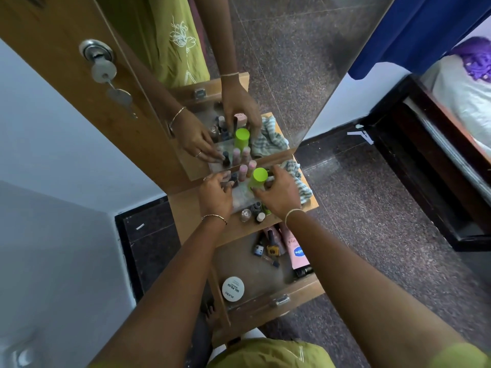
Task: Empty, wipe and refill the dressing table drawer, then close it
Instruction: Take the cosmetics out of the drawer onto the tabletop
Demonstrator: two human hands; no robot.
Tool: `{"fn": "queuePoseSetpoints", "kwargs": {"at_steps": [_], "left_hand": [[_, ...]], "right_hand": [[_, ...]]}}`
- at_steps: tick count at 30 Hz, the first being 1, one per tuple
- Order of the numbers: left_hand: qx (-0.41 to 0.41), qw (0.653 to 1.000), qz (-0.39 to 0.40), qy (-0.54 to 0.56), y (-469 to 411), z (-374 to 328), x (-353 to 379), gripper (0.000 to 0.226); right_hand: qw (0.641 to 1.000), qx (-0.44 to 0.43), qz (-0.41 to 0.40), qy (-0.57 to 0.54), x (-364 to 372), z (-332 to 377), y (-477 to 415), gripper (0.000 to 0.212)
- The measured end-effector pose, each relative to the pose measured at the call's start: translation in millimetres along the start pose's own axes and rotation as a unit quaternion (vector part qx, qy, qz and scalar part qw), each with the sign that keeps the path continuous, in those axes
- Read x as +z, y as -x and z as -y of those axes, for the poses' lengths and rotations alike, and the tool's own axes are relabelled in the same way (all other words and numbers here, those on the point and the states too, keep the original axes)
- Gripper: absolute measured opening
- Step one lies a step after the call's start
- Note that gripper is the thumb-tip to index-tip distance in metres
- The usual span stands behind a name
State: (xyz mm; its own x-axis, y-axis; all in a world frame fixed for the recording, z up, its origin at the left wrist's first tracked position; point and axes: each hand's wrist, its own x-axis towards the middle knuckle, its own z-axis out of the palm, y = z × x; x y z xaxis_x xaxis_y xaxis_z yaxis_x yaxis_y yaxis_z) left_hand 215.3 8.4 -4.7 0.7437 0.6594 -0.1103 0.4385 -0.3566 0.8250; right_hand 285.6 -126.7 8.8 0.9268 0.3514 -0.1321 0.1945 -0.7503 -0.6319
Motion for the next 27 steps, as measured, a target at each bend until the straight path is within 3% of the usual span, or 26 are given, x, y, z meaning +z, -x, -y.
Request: {"fn": "queuePoseSetpoints", "kwargs": {"at_steps": [6, 11, 16, 22, 27], "left_hand": [[-0.015, 1.000, -0.012, 0.020, 34, 9, -13, 0.025], [-0.043, 0.998, -0.003, 0.035, 88, 29, -20, 0.032], [-0.023, 0.998, 0.060, -0.023, 131, 58, -25, 0.024], [-0.038, 0.980, 0.180, -0.081, 160, 90, -26, 0.012], [0.030, 0.945, 0.259, -0.199, 171, 105, -20, 0.030]], "right_hand": [[0.996, 0.048, -0.071, -0.022, -12, 0, 29, 0.051], [0.978, 0.101, -0.170, -0.068, -11, -19, 85, 0.031], [0.971, 0.157, -0.162, -0.077, 10, -46, 142, 0.021], [0.970, 0.208, -0.081, -0.100, 42, -67, 184, 0.007], [0.974, 0.219, -0.030, -0.056, 65, -80, 206, 0.004]]}}
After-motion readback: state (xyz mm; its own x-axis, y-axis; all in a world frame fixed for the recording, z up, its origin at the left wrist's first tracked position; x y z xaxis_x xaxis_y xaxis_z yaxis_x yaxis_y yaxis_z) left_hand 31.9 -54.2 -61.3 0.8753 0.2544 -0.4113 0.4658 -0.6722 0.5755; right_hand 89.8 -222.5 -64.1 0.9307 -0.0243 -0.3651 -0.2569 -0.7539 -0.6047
